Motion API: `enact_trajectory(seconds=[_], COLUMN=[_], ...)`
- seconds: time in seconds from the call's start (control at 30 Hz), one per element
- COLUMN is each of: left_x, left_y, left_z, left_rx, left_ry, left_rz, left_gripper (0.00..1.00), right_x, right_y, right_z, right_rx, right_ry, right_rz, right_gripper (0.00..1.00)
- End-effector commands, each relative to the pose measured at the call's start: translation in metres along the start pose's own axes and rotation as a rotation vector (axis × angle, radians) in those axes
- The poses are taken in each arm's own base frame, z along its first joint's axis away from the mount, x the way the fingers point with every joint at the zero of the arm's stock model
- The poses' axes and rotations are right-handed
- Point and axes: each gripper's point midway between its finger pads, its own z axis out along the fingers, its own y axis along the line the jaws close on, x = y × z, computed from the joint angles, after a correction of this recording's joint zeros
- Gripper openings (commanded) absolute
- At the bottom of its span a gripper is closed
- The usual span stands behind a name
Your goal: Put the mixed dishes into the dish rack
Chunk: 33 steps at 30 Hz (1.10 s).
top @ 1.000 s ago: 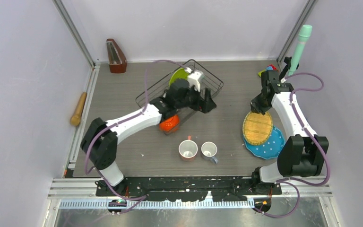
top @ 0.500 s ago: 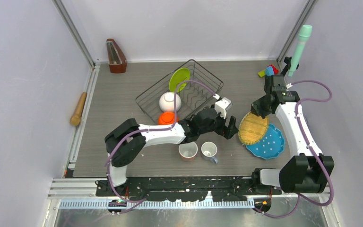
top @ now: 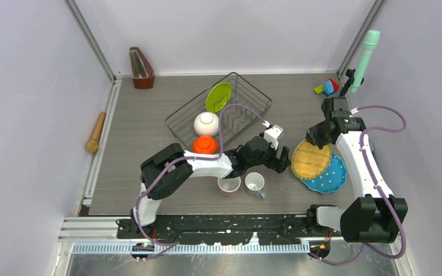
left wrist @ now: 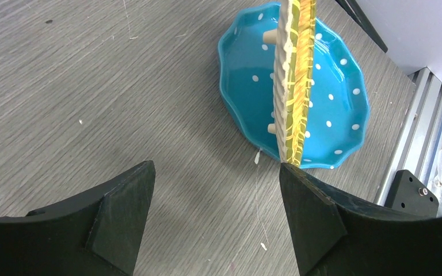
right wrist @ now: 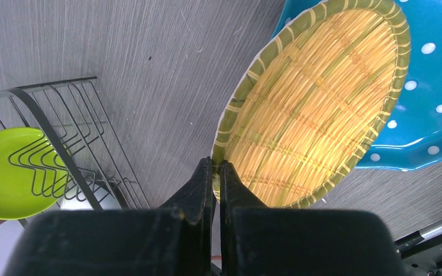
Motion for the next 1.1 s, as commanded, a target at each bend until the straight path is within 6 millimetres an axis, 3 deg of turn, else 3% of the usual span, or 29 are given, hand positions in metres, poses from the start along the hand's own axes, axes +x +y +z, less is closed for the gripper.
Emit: enact_trajectory(seconds=[0.0,0.23,0.57,1.07], left_x=[-0.023,-0.018,-0.025,-0.023], left_y=[-0.018,-0.021,-0.02,-0.05], left_z=[0.01,0.017,-0.007,-0.022], left_rx=[0.052,0.068,0.084,0.28], left_ry=[-0.08,-0.06,-0.105,-0.035], left_rz=[-0.018,-0.038,0.028,0.252], left_gripper=[0.8,0.78,0.81,0.84], right_x=[0.0,0.0,0.0,0.01], right_y=[0.014,0.015,0.013,0.012], right_z=[-0.011,-0.016,-0.014,-0.012], right_rx=[-0.073,-0.089,-0.075,-0.072], right_ry=[0.006,0.004,0.007,0.06], right_rz=[0.049,0.057,0.054,0.027], right_gripper=[0.0,0.0,0.0,0.0])
